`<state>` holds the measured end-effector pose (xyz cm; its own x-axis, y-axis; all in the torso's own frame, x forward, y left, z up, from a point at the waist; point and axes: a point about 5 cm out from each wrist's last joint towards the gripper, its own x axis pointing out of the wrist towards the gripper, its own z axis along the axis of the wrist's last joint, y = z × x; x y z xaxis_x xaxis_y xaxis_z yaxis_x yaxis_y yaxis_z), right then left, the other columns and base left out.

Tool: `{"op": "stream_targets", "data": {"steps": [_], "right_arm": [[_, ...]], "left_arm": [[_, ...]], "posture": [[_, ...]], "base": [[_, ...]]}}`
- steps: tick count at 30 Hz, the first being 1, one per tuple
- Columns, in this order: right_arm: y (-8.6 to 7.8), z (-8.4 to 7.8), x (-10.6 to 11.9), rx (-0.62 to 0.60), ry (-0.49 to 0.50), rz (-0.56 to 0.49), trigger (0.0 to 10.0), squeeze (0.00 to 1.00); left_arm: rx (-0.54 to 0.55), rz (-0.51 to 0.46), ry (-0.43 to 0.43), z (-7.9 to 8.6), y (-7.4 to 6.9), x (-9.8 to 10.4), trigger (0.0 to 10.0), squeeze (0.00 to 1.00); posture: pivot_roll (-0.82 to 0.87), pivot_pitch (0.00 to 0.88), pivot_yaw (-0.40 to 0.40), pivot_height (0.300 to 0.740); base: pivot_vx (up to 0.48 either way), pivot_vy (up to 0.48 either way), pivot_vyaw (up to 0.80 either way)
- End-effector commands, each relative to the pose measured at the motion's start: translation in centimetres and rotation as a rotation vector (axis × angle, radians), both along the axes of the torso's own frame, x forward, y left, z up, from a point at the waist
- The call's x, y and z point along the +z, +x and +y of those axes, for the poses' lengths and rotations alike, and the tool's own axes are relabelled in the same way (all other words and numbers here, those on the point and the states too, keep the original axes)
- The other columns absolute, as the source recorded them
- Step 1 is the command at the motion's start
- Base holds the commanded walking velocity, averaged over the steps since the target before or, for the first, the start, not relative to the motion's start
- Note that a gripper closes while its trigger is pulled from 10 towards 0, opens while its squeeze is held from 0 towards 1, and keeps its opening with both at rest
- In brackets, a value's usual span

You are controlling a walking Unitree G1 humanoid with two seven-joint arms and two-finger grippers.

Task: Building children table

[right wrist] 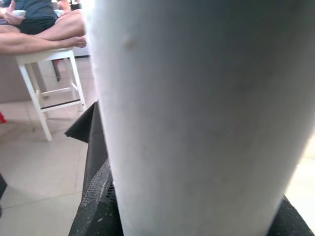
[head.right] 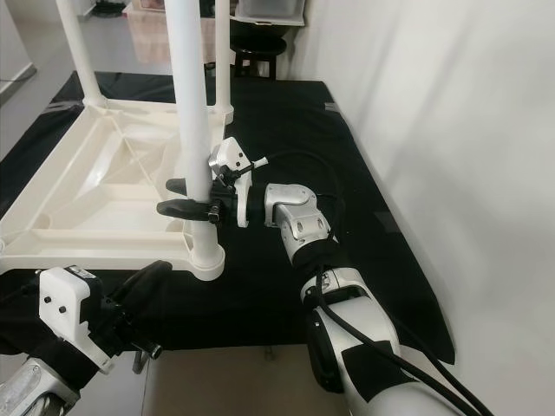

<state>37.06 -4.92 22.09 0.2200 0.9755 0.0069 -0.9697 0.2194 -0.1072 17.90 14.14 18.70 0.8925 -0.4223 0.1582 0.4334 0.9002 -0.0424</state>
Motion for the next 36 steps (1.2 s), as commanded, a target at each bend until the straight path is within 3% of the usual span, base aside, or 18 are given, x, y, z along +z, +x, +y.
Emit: {"op": "stream_targets", "data": {"steps": [1,2,5,7,8,15,16,17,19,20,22,25,26,27,28,30,31,36], "right_arm": [[0.4,-0.6,-0.9,-0.203,-0.007,0.010,0.0,0.00],[0.4,-0.6,-0.9,-0.203,-0.007,0.010,0.0,0.00],[-1.6,-1.1,-4.7,-0.706,0.022,0.133,0.0,0.00],[-1.6,-1.1,-4.7,-0.706,0.022,0.133,0.0,0.00],[-5.0,-0.7,-7.1,-0.867,0.004,0.171,0.0,0.00],[-4.5,0.7,-7.0,-0.776,0.004,0.108,0.0,0.00],[-4.2,1.1,-7.0,-0.761,-0.012,0.105,3.2,0.00],[-4.1,1.6,-6.8,-0.706,0.006,0.112,10.0,0.00],[-4.1,1.6,-6.8,-0.706,0.006,0.112,10.0,0.00],[-4.0,2.0,-6.2,-0.660,0.019,0.109,10.0,0.90],[-4.1,2.6,-5.5,-0.566,0.045,0.120,10.0,1.00],[-4.5,2.9,-4.0,-0.438,0.067,0.122,10.0,1.00],[-4.1,2.6,-2.5,-0.303,0.073,0.078,10.0,0.76],[-4.1,2.6,-2.5,-0.303,0.073,0.078,10.0,0.76],[-3.9,2.4,-2.0,-0.218,0.068,0.061,10.0,0.17],[-3.9,2.3,-1.7,-0.171,0.064,0.055,10.0,0.17],[-3.6,2.1,-1.2,-0.068,0.032,0.017,10.0,0.00],[-2.6,1.5,-0.2,0.097,-0.040,-0.025,10.0,0.00]], "left_arm": [[-0.006,0.012,-0.004,-0.2,-0.1,-0.1,10.0,0.00],[-0.006,0.012,-0.004,-0.2,-0.1,-0.1,10.0,0.00],[-0.008,0.007,-0.004,0.0,0.1,0.0,10.0,0.00],[-0.008,0.007,-0.004,0.0,0.1,0.0,10.0,0.00],[-0.011,0.004,-0.005,0.1,0.4,-0.1,10.0,0.00],[-0.021,0.001,-0.007,0.0,0.9,-0.2,10.0,0.00],[-0.016,-0.001,-0.006,0.0,0.9,-0.2,10.0,0.00],[-0.008,-0.005,-0.005,0.0,0.9,-0.2,10.0,0.00],[-0.008,-0.005,-0.005,0.0,0.9,-0.2,10.0,0.00],[-0.001,-0.008,-0.005,0.0,1.0,-0.2,10.0,0.00],[0.001,-0.010,-0.005,0.0,1.0,-0.2,10.0,0.00],[-0.001,-0.011,-0.007,-0.1,1.0,-0.1,10.0,0.00],[-0.005,-0.010,-0.011,-0.1,1.0,-0.1,10.0,0.00],[-0.005,-0.010,-0.011,-0.1,1.0,-0.1,10.0,0.00],[-0.006,-0.010,-0.012,-0.2,1.0,-0.1,10.0,0.00],[-0.007,-0.010,-0.012,-0.2,1.0,-0.1,10.0,0.00],[-0.007,-0.010,-0.013,-0.2,1.0,-0.1,10.0,0.00],[-0.007,-0.008,-0.014,-0.2,0.8,-0.1,10.0,0.00]], "posture": [[0.08,0.103,-0.109,0.740],[0.08,0.103,-0.109,0.740],[0.04,0.103,-0.099,0.740],[0.04,0.103,-0.099,0.740],[0.02,0.080,-0.082,0.740],[0.04,0.065,-0.094,0.740],[0.04,0.066,-0.100,0.740],[0.04,0.066,-0.102,0.740],[0.04,0.066,-0.102,0.740],[0.04,0.065,-0.105,0.740],[0.04,0.066,-0.105,0.740],[0.04,0.067,-0.105,0.740],[0.05,0.067,-0.105,0.740],[0.05,0.067,-0.105,0.740],[0.05,0.068,-0.105,0.740],[0.05,0.068,-0.105,0.740],[0.05,0.073,-0.106,0.740],[0.06,0.080,-0.107,0.740]], "base": [[0.000,0.000,0.00],[0.000,0.000,0.00],[0.000,0.000,0.00],[0.000,0.000,0.00],[0.000,0.000,0.00],[0.000,0.000,0.00],[0.000,0.000,0.00],[0.000,0.000,0.00],[0.000,0.000,0.00],[0.000,0.000,0.00],[0.000,0.000,0.00],[0.000,0.000,0.00],[0.000,0.000,0.00],[0.000,0.000,0.00],[0.000,0.000,0.00],[0.000,0.000,0.00],[0.000,0.000,0.00],[0.000,0.000,0.00]]}}
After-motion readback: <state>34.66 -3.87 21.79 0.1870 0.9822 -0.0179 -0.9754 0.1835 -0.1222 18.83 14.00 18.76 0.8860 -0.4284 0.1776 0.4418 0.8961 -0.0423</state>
